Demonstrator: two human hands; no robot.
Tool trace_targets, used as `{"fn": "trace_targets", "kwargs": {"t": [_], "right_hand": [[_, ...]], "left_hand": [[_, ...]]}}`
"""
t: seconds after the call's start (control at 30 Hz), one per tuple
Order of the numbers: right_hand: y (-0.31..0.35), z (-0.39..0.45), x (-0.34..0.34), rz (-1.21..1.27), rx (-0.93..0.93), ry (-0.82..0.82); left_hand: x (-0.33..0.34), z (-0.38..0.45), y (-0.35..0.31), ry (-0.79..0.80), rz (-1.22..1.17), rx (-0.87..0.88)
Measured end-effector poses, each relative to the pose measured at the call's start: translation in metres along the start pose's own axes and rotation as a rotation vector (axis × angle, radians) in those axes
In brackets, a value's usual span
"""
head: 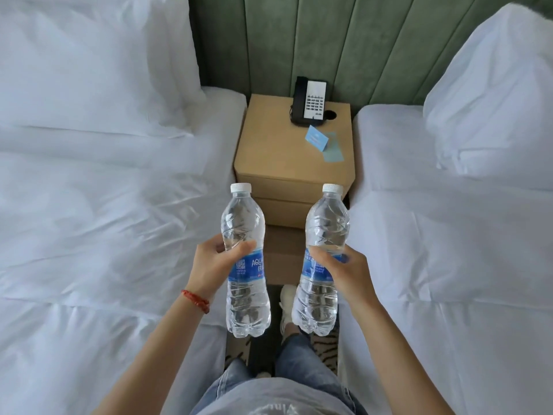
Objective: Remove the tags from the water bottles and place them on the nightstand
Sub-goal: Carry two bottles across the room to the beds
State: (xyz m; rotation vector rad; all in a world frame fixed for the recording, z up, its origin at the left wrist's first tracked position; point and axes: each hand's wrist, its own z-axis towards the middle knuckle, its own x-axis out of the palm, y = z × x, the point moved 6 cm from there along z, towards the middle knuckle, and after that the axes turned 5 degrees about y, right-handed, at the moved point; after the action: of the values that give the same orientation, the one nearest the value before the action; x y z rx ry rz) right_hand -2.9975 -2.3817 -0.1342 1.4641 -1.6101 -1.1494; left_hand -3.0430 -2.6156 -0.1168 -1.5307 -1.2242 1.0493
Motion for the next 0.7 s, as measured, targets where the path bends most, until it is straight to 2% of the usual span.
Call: {"fn": "trace_targets", "kwargs": {"t": [0.47,0.7], "right_hand": [[0.110,0.236,0.000,-0.026,-0.047,0.078],[0.142,0.326,0.021,-0.033,-0.074,0.035]], "left_hand": [[-0.001,0.231,-0.069,-0.090,-0.029,0.036],[-0.021,0.339,-0.078,-0.029,-0.037,0.035]]}}
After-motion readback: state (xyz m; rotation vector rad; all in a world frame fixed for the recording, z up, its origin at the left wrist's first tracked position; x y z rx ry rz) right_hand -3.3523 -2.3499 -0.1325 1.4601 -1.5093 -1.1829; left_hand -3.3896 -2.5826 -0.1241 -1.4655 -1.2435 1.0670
